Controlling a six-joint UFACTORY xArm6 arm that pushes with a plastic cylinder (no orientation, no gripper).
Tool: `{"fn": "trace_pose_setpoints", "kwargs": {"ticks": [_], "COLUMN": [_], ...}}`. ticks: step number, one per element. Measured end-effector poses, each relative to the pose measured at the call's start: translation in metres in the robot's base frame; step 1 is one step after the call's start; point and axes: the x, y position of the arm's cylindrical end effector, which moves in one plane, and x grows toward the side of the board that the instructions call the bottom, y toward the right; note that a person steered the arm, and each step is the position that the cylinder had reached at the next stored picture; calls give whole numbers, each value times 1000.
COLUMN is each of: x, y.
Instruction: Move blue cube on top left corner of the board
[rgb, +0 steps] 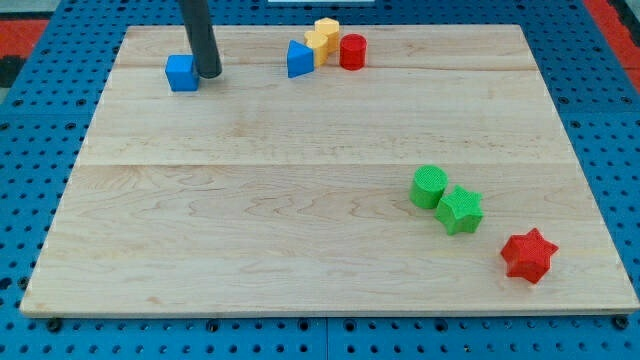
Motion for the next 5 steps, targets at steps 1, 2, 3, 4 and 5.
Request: {"fn": "trace_pose_setpoints", "kwargs": {"ticks": [1,2,3,4,5], "x": [57,29,-20,-38,8], "y": [13,-20,-41,-35,20]}}
